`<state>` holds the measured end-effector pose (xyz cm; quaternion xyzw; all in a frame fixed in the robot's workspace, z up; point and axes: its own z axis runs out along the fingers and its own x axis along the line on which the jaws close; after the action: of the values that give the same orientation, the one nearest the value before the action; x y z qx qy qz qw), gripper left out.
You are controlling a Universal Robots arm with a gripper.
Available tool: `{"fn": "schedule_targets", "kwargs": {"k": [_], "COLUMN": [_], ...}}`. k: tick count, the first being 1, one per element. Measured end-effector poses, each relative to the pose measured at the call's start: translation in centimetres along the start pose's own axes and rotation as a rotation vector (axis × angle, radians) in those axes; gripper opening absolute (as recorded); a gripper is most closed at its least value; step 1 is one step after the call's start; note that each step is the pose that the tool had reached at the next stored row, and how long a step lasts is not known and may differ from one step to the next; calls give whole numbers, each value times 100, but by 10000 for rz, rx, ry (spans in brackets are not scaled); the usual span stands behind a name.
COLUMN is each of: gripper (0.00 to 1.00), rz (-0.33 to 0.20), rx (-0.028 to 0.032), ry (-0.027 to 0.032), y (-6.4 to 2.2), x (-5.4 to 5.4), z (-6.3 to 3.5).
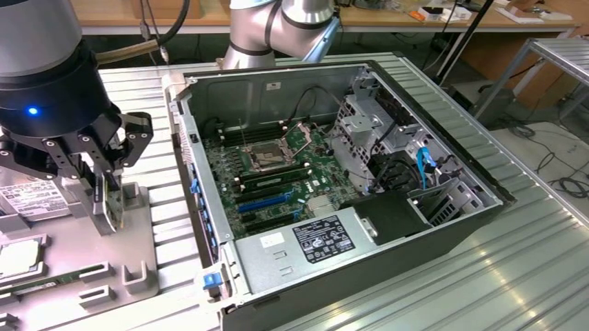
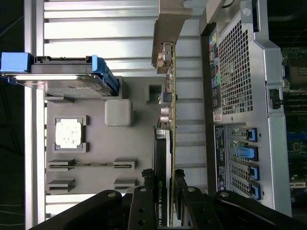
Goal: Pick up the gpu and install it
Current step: 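Pick up the gpu and move the gpu toward the slot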
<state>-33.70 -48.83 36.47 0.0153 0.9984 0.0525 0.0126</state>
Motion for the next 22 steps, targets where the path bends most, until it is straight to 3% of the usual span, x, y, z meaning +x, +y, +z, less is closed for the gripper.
{"fn": "schedule_targets", "kwargs": {"k": [5, 22], "gripper": [27, 27], "rz": [0, 0], "rx": [1, 0], "ry": [1, 0], "y": [5, 48], "x": [-1, -11], "z": [-49, -454]}}
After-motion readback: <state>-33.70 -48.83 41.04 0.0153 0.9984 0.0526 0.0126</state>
